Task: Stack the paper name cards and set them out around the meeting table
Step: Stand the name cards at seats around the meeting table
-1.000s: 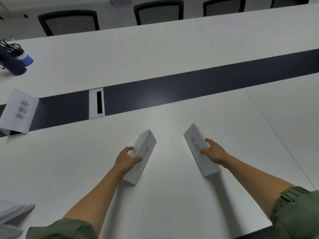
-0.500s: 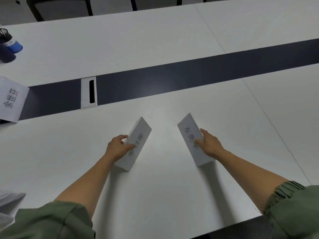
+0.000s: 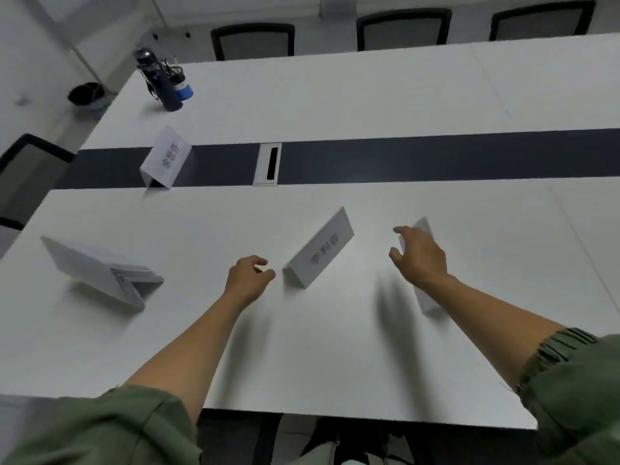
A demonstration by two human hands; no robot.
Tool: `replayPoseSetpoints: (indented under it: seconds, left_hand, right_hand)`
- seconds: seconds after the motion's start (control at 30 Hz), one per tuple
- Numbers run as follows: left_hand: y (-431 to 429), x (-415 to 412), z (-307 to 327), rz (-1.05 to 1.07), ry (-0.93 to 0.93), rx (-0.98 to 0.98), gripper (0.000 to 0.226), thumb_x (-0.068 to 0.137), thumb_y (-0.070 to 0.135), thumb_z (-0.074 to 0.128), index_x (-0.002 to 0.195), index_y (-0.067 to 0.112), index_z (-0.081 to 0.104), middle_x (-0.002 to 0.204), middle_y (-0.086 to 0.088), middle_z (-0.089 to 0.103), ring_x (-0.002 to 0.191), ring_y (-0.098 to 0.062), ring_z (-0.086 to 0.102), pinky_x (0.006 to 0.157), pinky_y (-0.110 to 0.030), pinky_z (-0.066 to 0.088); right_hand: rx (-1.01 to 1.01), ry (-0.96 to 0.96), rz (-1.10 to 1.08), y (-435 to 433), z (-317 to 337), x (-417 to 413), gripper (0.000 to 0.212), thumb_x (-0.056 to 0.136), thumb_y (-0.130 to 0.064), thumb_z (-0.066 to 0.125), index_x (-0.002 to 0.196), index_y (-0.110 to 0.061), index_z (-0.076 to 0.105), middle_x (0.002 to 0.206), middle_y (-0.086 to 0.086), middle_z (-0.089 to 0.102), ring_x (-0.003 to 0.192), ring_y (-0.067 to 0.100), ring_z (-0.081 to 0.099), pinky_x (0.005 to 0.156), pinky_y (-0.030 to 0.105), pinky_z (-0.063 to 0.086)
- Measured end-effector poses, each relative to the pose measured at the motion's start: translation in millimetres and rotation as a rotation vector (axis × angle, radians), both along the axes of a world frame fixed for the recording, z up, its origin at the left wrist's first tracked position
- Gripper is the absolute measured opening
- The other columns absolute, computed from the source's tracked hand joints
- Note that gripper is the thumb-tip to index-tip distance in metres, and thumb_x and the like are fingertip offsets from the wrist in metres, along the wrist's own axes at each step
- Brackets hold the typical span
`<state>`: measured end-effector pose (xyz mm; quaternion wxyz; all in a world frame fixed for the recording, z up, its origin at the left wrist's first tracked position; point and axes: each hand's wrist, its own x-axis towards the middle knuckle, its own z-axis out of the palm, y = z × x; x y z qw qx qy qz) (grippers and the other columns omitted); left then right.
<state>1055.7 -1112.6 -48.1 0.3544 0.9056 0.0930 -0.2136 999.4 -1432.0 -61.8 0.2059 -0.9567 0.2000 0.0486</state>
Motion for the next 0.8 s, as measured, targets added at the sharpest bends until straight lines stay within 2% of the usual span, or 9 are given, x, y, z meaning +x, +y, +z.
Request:
replayPoseSetpoints:
  seconds: [0.2,0.37,0.47,0.57,0.67,0.8]
  left_hand:
    - [93.5,-26.2,16.2,0.106,-0.016,0.081,0.037,0.089,0.023,0.061,0.125,0.014,0.06,0.115,-0.009,0.062,0.1,-0.024,0.059,0.086,-0.031,0.046]
    - [163.9,-26.0,2.9,0.076,0.004,0.164,0.035,0.088,0.026,0.06,0.122,0.018,0.061,0.109,-0.004,0.061,0.096,-0.021,0.058,0.085,-0.032,0.048]
    - [199.3,-17.2,-18.0,0.002,0.033,0.201,0.037,0.088,0.027,0.059,0.123,0.018,0.06,0.106,-0.001,0.06,0.096,-0.02,0.058,0.088,-0.033,0.049]
    - [230.0,0.3,-40.9,-0.127,0.066,0.246,0.038,0.09,0.027,0.057,0.127,0.018,0.058,0.116,-0.003,0.06,0.102,-0.02,0.058,0.09,-0.034,0.049]
    - [250.2,21.1,-60.6,-0.274,0.041,0.311,0.041,0.092,0.028,0.052,0.132,0.019,0.053,0.13,-0.004,0.051,0.113,-0.02,0.053,0.087,-0.031,0.045]
    - [271.1,43.7,-90.2,-0.449,0.036,0.39,0.042,0.092,0.025,0.048,0.133,0.017,0.05,0.134,-0.006,0.043,0.12,-0.023,0.046,0.089,-0.034,0.046]
  right_hand:
    - [0.02,0.047,0.219,81.2,7.7,22.9,0.045,0.093,-0.031,0.055,0.137,-0.022,0.05,0.13,0.007,0.056,0.115,0.026,0.054,0.085,0.037,0.046]
    - [0.003,0.063,0.268,131.1,-1.0,44.1,0.042,0.093,-0.028,0.054,0.134,-0.02,0.054,0.13,0.008,0.057,0.112,0.029,0.058,0.085,0.039,0.049]
    - [0.001,0.137,0.211,154.3,-14.8,60.1,0.053,0.094,-0.023,0.052,0.146,-0.019,0.039,0.132,0.015,0.054,0.112,0.035,0.057,0.088,0.044,0.05]
    - [0.045,0.21,0.105,181.2,-28.1,73.7,0.063,0.095,-0.015,0.046,0.153,-0.021,0.023,0.134,0.018,0.054,0.113,0.039,0.057,0.09,0.044,0.048]
    - [0.052,0.198,0.034,207.6,-38.9,86.4,0.061,0.095,-0.012,0.043,0.152,-0.02,0.026,0.132,0.02,0.056,0.114,0.041,0.056,0.09,0.043,0.047]
    - [-0.011,0.162,0.001,246.7,-47.6,94.7,0.05,0.097,-0.018,0.043,0.147,-0.022,0.036,0.124,0.016,0.06,0.107,0.038,0.059,0.08,0.038,0.047]
